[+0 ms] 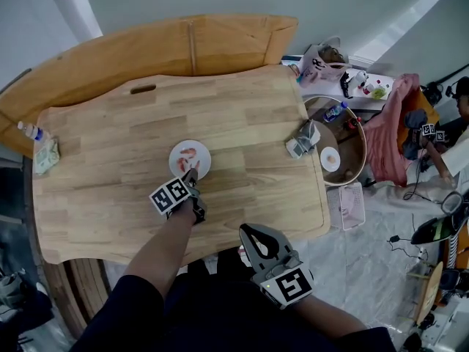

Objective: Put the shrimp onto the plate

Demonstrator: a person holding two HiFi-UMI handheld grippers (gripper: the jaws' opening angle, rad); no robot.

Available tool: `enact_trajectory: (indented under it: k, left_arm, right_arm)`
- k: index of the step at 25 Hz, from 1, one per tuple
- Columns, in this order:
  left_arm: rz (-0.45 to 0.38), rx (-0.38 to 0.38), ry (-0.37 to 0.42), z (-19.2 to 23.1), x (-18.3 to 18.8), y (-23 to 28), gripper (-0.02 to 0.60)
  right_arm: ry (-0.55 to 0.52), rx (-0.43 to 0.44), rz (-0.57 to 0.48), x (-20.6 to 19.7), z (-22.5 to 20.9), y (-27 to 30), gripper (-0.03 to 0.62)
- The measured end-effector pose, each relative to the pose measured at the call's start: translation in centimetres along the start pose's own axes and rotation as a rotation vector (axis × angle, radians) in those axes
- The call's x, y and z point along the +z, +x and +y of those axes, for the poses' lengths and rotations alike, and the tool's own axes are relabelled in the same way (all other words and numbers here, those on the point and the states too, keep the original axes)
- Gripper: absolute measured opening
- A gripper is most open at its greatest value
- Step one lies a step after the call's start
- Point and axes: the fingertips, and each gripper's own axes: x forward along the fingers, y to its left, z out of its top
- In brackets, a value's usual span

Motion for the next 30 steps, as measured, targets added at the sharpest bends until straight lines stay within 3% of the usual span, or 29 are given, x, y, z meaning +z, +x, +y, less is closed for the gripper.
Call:
enact_trajectory:
  k: [7,17,22,30]
  left_arm:
    - [0.015,0.025,-0.059,0.9,0.1,1.1,0.031]
    - [0.028,0.041,-0.079,1.6,0.0,1.8,0.032]
    - [0.02,0.07,-0.072,1.8,0.6,1.8,0.037]
    - [0.041,0.105,-0.002,1.7,0.7,1.8,0.12]
  right_arm:
    - [0.015,-0.008,0.01,0.0,-0.6,0.1,0.01]
    - [-0.002,0.009,0.007,-0.4,-0.5,0.5,0.011]
    - [-0.003,-0.006,0.011,-0.4,-0.9,0.4,0.011]
    - [-0.008,-0.008,0.009,-0.5,-1.1,0.2,0.011]
